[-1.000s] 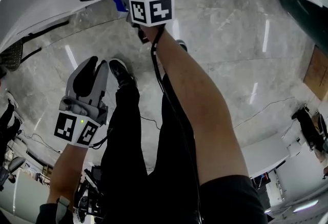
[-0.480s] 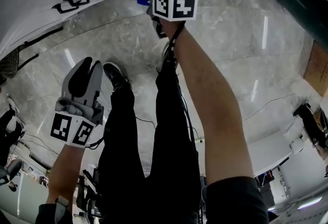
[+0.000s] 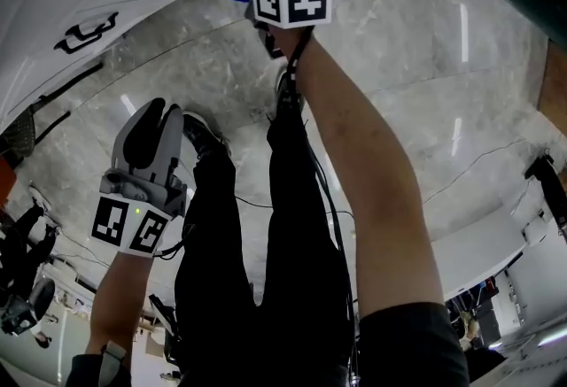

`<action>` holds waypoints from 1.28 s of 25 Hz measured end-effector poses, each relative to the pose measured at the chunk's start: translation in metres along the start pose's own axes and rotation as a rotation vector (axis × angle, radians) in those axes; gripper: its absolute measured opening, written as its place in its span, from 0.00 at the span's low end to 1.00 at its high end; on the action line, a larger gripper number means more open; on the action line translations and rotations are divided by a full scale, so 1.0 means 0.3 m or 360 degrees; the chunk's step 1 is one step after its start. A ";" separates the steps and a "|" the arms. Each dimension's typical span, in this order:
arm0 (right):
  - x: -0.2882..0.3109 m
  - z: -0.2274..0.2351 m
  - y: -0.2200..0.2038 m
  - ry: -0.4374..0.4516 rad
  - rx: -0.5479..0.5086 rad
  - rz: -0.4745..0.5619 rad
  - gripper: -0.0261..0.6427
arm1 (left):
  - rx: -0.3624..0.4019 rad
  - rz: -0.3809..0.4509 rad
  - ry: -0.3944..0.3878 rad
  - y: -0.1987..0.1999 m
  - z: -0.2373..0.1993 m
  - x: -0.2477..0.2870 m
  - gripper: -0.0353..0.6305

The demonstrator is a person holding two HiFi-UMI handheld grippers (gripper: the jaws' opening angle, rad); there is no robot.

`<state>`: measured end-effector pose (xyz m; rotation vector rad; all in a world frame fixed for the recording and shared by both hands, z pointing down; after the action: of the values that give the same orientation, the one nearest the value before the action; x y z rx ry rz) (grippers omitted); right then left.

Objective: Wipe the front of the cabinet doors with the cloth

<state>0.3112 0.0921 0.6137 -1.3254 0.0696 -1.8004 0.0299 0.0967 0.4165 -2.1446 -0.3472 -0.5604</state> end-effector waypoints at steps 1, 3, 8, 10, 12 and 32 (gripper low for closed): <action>-0.005 -0.009 -0.004 0.0009 -0.0008 0.0004 0.12 | 0.0006 -0.0004 -0.0003 0.003 0.002 0.003 0.21; -0.010 -0.035 -0.017 0.0031 -0.0043 0.0004 0.12 | 0.0015 -0.0002 -0.0006 0.008 -0.001 0.004 0.21; 0.029 -0.151 -0.091 0.0110 -0.0114 -0.0050 0.13 | 0.0018 0.0031 0.0009 0.001 -0.035 -0.030 0.21; 0.067 -0.214 -0.135 0.0141 -0.0138 -0.0086 0.13 | 0.0017 0.0034 0.0012 -0.016 -0.049 -0.057 0.21; 0.114 -0.282 -0.184 0.0173 -0.0145 -0.0128 0.13 | 0.0022 0.0027 0.0012 -0.035 -0.059 -0.091 0.21; 0.383 -0.289 -0.210 0.0157 0.0039 -0.0148 0.13 | -0.0046 0.0025 0.0167 -0.150 -0.173 -0.238 0.21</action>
<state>0.1984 0.0179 0.6942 -1.2398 0.0399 -1.9390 -0.0649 0.0775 0.4380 -2.1343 -0.2656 -0.6693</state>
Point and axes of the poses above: the fingertips, and each gripper's own axes: x forward along the fingers, z to its right, y out of its top, the point moved 9 cm from there along -x, backward along the fingers, and after that the axes turned 10 degrees about -y, right-handed, at the moved point
